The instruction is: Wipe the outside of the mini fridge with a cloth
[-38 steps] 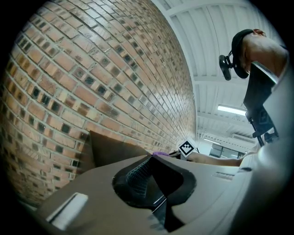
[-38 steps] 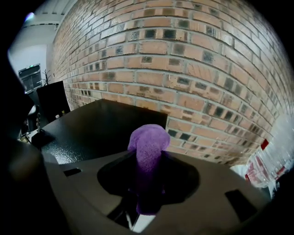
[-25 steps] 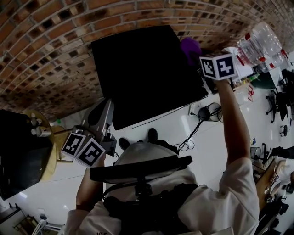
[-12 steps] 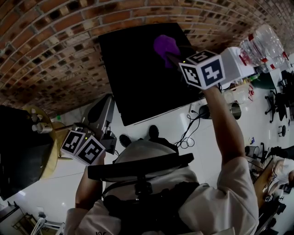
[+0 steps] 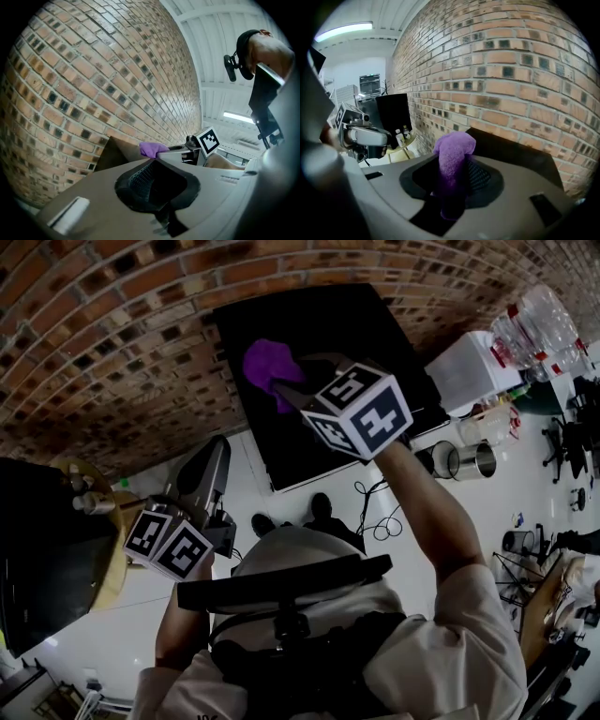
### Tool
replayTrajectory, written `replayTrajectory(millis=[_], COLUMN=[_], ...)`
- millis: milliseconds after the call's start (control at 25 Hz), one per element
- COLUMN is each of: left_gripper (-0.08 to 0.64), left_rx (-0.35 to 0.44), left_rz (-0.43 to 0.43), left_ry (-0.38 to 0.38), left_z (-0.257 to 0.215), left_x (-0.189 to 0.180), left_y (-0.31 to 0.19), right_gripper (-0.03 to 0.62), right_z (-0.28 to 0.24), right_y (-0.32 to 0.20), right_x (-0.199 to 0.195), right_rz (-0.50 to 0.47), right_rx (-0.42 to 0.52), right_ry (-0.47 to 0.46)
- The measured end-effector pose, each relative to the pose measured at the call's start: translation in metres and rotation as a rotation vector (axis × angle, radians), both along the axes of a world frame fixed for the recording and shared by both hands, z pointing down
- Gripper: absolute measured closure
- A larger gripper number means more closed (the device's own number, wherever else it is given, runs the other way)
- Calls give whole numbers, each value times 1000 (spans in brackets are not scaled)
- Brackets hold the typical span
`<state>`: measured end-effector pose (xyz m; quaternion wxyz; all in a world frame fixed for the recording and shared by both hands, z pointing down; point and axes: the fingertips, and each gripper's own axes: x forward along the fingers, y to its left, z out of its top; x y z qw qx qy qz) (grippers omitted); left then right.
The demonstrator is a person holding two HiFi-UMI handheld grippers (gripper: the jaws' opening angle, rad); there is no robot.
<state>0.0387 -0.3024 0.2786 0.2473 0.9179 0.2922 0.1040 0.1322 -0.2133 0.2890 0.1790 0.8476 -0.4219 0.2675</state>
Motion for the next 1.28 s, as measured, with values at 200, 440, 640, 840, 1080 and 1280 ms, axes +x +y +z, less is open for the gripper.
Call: replayTrajectory(millis=[200,440,640,840,1080,1280], left_gripper=[552,552,552,552,552,552], left_rx=[3,2,-6,4,14,21], left_rz=[11,12,2,18,26,35], left_ry=[-1,-3,-7,-5,-3,9], left_z=[4,5,6,4,-2,-7], left_x=[-4,-6,-2,8,20,26], left_y=[-10,-14,-12,4,27,45], right_gripper=[457,457,457,457,457,457], right_z=[10,19,29,29,29,32], right_y=[-31,-41,-30,2,64,116], right_x=[-26,-51,-53,-47,-31,-17], right_rz=[-48,-75,-64,-30,54,112], right_rx=[9,21,18,6,-4,-37], right_ry=[-24,-51,-72,-63,-68,-56])
